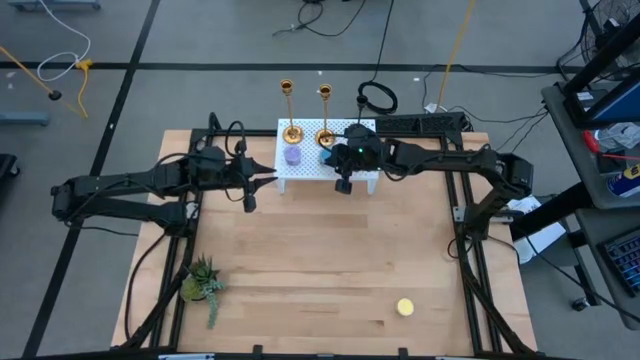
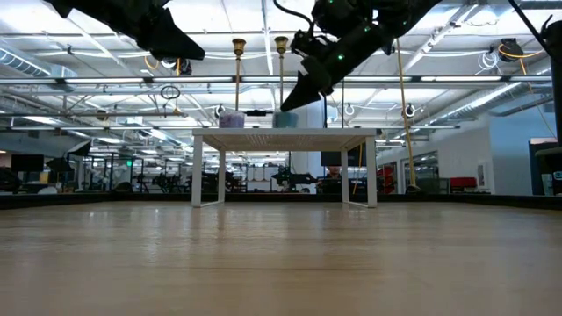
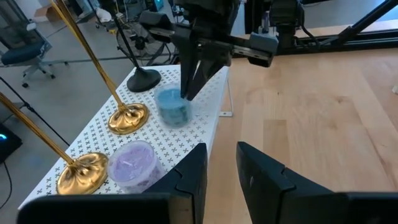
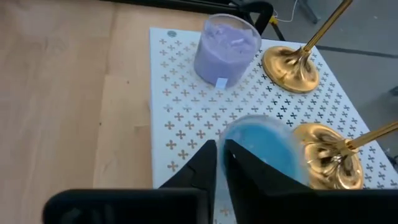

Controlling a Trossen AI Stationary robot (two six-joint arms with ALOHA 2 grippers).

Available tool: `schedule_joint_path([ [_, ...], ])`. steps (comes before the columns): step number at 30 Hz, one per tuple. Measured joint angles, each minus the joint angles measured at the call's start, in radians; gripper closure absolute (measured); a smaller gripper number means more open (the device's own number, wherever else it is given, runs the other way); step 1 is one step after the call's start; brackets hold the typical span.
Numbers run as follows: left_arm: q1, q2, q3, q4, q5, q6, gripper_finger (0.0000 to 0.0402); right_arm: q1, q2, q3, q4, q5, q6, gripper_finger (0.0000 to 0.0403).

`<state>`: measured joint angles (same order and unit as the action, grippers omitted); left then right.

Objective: Pick & Place candle stick holders
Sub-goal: Put the blue scented candle on the shelf, then put the yellow scented candle on the shelf

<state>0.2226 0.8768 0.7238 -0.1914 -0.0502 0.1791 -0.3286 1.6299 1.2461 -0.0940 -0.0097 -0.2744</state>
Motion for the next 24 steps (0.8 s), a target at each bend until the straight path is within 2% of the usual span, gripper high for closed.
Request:
schedule_joint_path([
  [11, 0.000, 0.000, 0.000, 0.000, 0.000, -0.002, 0.0309, -0.006, 0.000, 0.000, 0.013, 0.006, -0.007, 0.0295],
  [16, 0.000, 0.000, 0.000, 0.000, -0.001, -0.004, 0.0309, 0.007, -0.016, 0.000, 0.011, 0.009, -0.093, 0.0268],
  [20, 0.000, 0.000, 0.000, -0.019, -0.001, -0.004, 0.0309, 0.060, -0.064, 0.000, -0.002, 0.009, -0.084, 0.0250],
  [24, 0.000, 0.000, 0.000, -0.055, -0.002, -0.004, 0.0309, 0.162, -0.115, 0.000, -0.063, 0.008, -0.043, 0.0237],
])
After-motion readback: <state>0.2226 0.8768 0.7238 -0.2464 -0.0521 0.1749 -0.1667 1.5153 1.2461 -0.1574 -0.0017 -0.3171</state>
